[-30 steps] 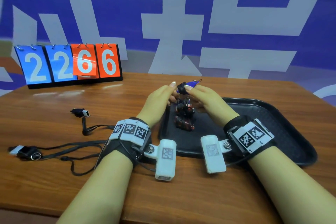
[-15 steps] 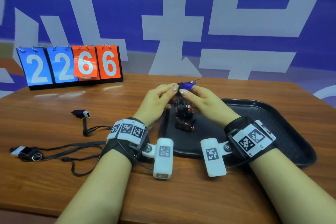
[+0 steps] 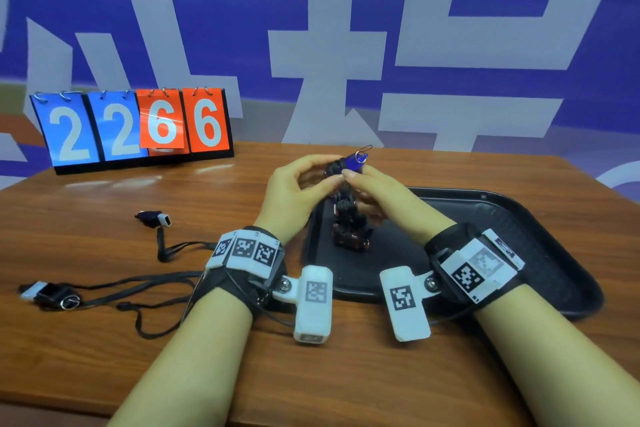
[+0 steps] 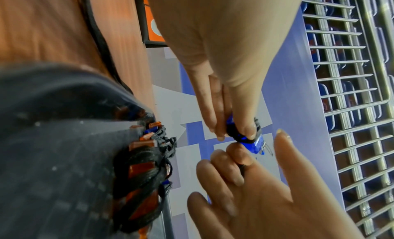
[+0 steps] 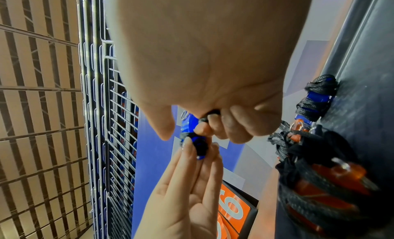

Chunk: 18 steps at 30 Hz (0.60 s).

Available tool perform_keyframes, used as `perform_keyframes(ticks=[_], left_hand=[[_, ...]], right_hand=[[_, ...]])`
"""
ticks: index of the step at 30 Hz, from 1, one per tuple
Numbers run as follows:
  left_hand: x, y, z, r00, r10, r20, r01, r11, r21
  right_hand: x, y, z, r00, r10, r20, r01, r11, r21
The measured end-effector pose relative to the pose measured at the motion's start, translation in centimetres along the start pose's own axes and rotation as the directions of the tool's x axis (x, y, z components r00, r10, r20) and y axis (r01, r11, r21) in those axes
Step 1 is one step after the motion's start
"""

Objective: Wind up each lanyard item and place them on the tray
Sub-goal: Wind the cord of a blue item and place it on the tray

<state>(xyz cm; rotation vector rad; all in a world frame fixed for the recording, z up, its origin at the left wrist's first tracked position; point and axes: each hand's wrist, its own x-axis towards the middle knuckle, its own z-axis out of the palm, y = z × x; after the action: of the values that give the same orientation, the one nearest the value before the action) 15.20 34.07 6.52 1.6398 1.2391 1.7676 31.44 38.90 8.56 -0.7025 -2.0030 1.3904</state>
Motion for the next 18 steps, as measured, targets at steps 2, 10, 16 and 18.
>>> perform_keyframes(ticks=[2, 10, 16, 18], left_hand=[[-0.08, -0.1, -0.02, 1.0, 0.018, -0.001, -0.018, 1.0, 0.02], [-0.02, -0.23, -0.19, 0.996, 0.089, 0.025, -0.09, 0.994, 0.065], [0.07, 0.02, -0.22, 0.96, -0.215, 0.18, 0.249, 0.949, -0.195], [0.0, 0.29, -0.49, 0.953, -0.219, 0.208, 0.256, 0.951, -0.173]], right_hand=[[-0.16, -0.26, 0.2, 1.0, 0.027, -0.006, -0.027, 1.0, -0.011], [-0.03, -0.16, 0.4, 0.996, 0.021, -0.086, -0.021, 1.0, 0.005], [-0.45, -0.19, 0.41, 1.0, -0.001, -0.005, 0.001, 0.998, -0.065], [-0.4, -0.17, 0.32, 1.0, -0.002, -0.006, 0.001, 0.996, -0.085]])
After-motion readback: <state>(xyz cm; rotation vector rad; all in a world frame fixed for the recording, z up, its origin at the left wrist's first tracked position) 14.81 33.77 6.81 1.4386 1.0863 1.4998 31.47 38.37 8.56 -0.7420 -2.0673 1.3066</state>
